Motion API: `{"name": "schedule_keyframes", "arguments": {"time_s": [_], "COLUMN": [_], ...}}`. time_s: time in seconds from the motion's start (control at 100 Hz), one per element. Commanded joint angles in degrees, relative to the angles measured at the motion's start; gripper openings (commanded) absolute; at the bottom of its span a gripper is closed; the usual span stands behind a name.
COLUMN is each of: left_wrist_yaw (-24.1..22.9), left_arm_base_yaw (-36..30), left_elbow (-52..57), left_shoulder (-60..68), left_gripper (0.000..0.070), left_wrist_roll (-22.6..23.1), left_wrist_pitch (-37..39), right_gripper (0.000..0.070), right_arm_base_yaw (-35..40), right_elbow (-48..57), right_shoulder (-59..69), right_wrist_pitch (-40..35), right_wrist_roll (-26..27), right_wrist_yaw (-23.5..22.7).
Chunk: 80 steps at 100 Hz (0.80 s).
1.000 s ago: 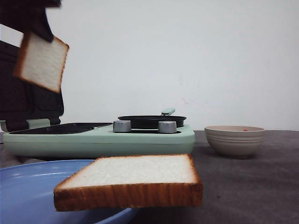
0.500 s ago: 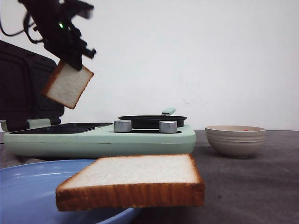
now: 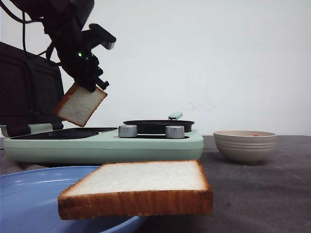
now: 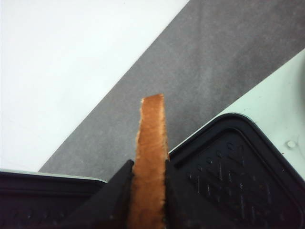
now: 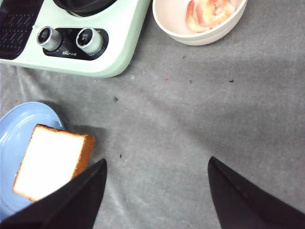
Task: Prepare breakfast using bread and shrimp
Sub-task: 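Carry the bread slice with the left gripper onto the press plate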
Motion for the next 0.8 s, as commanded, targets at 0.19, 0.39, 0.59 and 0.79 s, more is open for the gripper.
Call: {"name": "schedule_keyframes", "arguments": {"time_s": [0.19, 0.39, 0.59, 0.79], "left_wrist_yaw": [-1.1, -1.1, -1.2, -0.6], "left_arm_base_yaw": [-0.4, -0.4, -0.4, -0.4], "left_elbow": [1.5, 1.5, 1.5, 1.5], "left_shoulder": [2.7, 3.3, 3.4, 3.4], "left_gripper": [0.0003, 0.0003, 0.0003, 0.0013], "left_wrist_roll": [2.1, 2.1, 2.1, 1.7], "left_wrist_pitch": [1.4, 1.6, 1.6, 1.3], "right_gripper": [0.0416, 0.0416, 0.0416, 0.0416], "right_arm_base_yaw": [0.2, 0.2, 0.2, 0.2], "right_elbow": [1.0, 1.0, 1.0, 1.0], "right_shoulder": [0.2, 0.2, 0.2, 0.2], "right_wrist_pitch": [-0.3, -0.3, -0.3, -0.5], "right_wrist_roll": [-1.4, -1.5, -1.5, -1.6], "right_wrist_yaw": [0.0, 0.0, -0.1, -0.1]}}
